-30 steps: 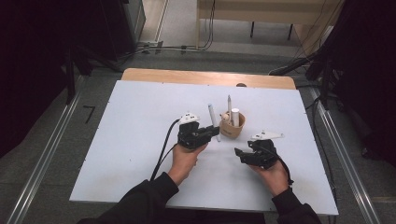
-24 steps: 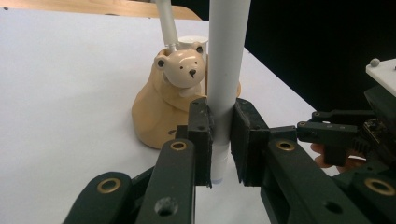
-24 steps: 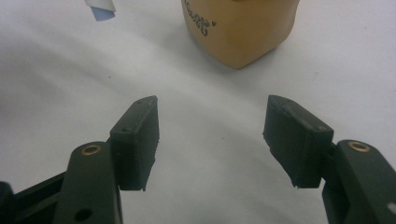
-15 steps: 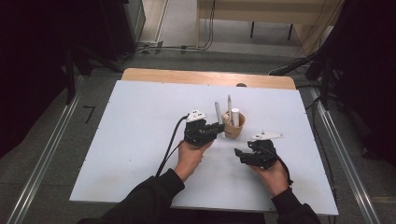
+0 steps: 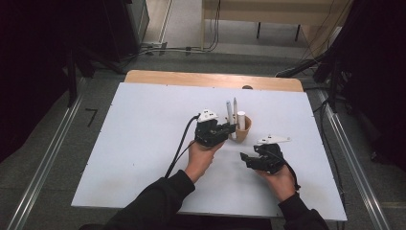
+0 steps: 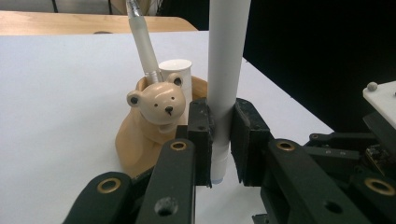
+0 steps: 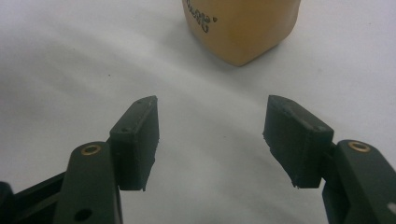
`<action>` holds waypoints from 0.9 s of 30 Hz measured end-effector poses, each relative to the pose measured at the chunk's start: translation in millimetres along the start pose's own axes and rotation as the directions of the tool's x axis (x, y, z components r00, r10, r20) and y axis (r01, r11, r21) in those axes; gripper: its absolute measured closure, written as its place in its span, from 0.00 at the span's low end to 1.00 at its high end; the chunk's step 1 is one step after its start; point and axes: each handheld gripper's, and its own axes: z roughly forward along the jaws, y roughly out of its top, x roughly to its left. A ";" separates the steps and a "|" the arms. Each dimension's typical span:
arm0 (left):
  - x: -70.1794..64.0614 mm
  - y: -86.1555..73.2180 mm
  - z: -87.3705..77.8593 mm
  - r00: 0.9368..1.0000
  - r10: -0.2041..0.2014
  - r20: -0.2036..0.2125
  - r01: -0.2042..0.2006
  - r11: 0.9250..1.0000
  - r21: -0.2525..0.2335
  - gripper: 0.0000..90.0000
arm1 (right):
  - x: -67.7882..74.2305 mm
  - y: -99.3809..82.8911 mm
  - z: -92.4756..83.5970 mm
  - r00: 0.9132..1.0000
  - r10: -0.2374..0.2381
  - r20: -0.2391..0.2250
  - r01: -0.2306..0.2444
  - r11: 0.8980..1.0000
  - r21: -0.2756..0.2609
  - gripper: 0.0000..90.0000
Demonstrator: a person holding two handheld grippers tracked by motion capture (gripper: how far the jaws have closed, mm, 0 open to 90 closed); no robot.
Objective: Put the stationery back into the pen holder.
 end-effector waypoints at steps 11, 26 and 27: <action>0.6 5.8 6.9 1.000 -0.016 0.003 0.016 1.000 -0.009 0.88 | 0.3 -0.3 0.5 1.000 -0.003 -0.002 0.003 1.000 0.000 0.38; -0.9 12.1 12.8 1.000 -0.022 0.009 0.022 1.000 -0.018 0.88 | 0.7 -0.6 0.7 1.000 0.001 -0.003 -0.001 1.000 -0.001 0.39; -0.7 12.4 13.0 1.000 -0.025 0.007 0.025 0.999 -0.020 0.88 | 0.7 -0.6 0.8 1.000 0.002 -0.003 -0.002 1.000 0.000 0.39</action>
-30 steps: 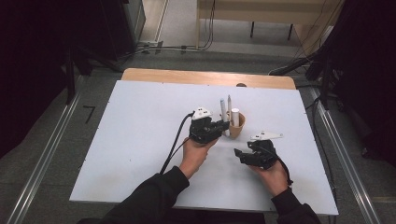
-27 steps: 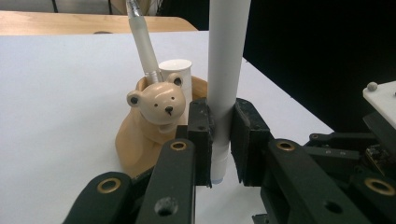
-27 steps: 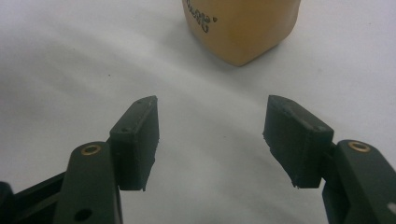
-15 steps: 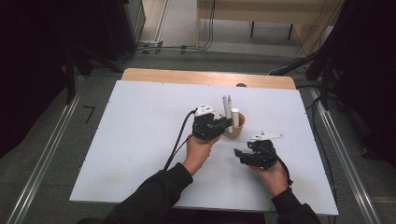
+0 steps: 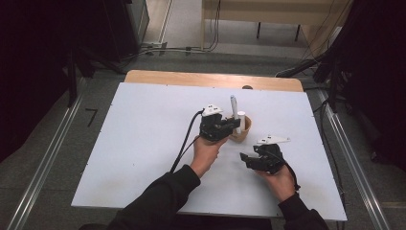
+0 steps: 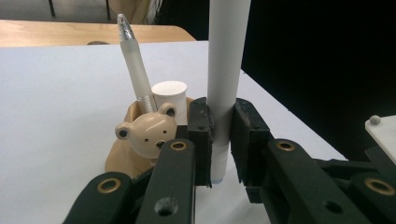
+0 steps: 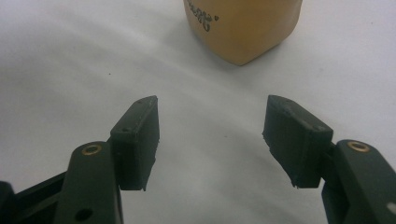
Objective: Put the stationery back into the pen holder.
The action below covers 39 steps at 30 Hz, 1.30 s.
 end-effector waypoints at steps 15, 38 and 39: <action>-4.0 9.5 5.0 1.000 0.015 -0.004 -0.015 1.000 -0.008 0.88 | 0.3 -0.2 0.0 1.000 -0.003 -0.003 0.003 1.000 0.000 0.39; -5.3 8.2 25.0 0.996 0.074 -0.058 -0.073 0.997 0.012 0.87 | 0.1 -0.7 0.0 1.000 -0.003 -0.009 0.003 1.000 0.001 0.39; -5.2 7.8 25.8 0.996 0.071 -0.058 -0.071 0.997 0.013 0.87 | 0.2 -0.7 0.0 1.000 -0.002 -0.010 0.002 1.000 0.000 0.39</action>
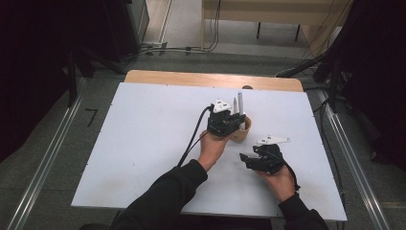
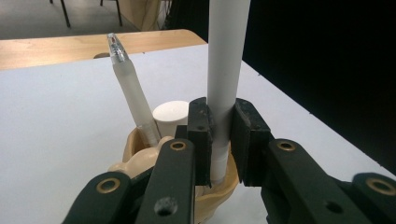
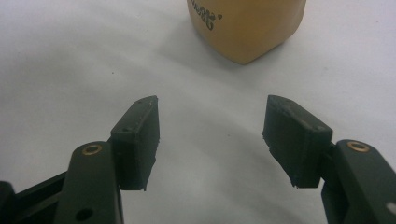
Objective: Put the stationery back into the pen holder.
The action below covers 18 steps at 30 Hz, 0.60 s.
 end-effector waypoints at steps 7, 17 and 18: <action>-1.1 -0.4 0.7 1.000 0.006 0.012 -0.007 1.000 0.005 0.78 | 0.3 -0.1 0.0 1.000 -0.002 0.000 0.002 1.000 0.002 0.39; -3.1 2.4 -5.5 1.000 0.015 0.015 -0.015 1.000 -0.011 0.69 | 0.2 0.0 -0.1 1.000 -0.003 0.001 0.003 1.000 -0.001 0.39; -3.9 2.7 -6.6 1.000 0.016 0.017 -0.016 1.000 -0.010 0.69 | 0.2 0.0 -0.3 1.000 -0.002 0.001 0.002 1.000 -0.001 0.39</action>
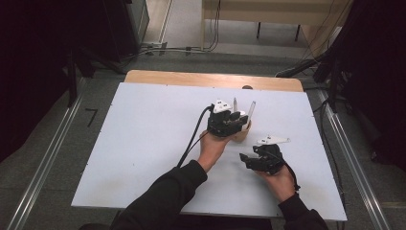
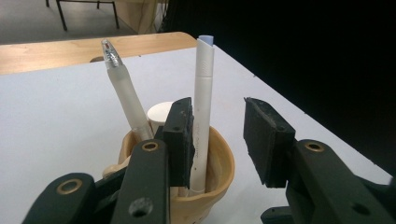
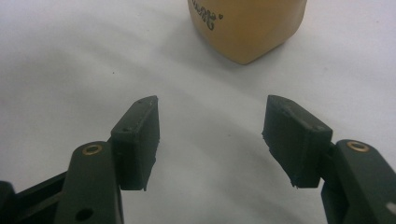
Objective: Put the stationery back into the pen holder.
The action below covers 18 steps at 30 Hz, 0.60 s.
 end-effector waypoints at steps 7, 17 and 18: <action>-5.3 -0.1 -7.3 1.000 0.010 0.021 -0.010 1.000 0.012 0.64 | -0.6 -0.1 -1.0 1.000 0.011 0.003 -0.011 1.000 -0.005 0.39; -4.0 -6.2 -25.6 1.000 0.002 0.019 -0.002 1.000 0.016 0.52 | -0.8 -0.8 -3.4 1.000 0.010 0.022 -0.010 1.000 -0.012 0.34; -4.0 -6.8 -27.9 1.000 0.000 0.018 0.000 1.000 0.014 0.51 | -1.1 -0.8 -3.6 1.000 0.014 0.023 -0.014 1.000 -0.010 0.33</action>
